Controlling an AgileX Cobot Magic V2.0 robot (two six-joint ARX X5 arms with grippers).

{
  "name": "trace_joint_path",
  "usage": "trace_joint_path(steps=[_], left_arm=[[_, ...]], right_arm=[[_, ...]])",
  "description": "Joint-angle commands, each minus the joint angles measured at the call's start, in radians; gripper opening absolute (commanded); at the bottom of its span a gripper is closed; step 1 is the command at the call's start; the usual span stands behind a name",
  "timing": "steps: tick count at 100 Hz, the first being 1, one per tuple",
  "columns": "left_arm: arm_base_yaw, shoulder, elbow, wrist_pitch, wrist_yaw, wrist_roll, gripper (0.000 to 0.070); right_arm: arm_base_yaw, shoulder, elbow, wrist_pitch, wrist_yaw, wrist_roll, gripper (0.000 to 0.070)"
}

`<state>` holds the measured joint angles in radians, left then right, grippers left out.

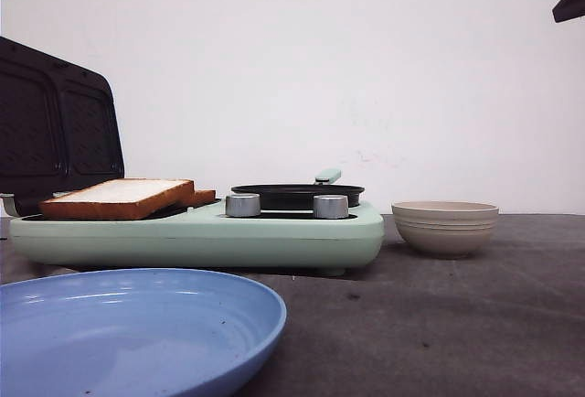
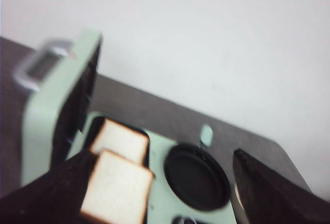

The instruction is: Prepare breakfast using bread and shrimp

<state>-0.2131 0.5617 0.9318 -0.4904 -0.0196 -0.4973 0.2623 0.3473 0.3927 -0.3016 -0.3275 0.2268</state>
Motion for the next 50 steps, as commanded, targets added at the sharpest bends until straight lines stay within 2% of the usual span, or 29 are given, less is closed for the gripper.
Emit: trace_joint_path(steps=[1, 19, 50], left_arm=[[0.032, 0.041, 0.042, 0.003, 0.019, 0.008, 0.0471], [0.176, 0.162, 0.13, 0.003, 0.164, 0.01, 0.0469], [0.532, 0.412, 0.244, 0.022, 0.52, -0.07, 0.0469]], right_arm=[[0.004, 0.003, 0.001, 0.009, -0.015, 0.01, 0.0335], [0.004, 0.003, 0.001, 0.009, -0.024, 0.01, 0.0335], [0.004, 0.003, 0.001, 0.009, -0.042, 0.01, 0.0335]])
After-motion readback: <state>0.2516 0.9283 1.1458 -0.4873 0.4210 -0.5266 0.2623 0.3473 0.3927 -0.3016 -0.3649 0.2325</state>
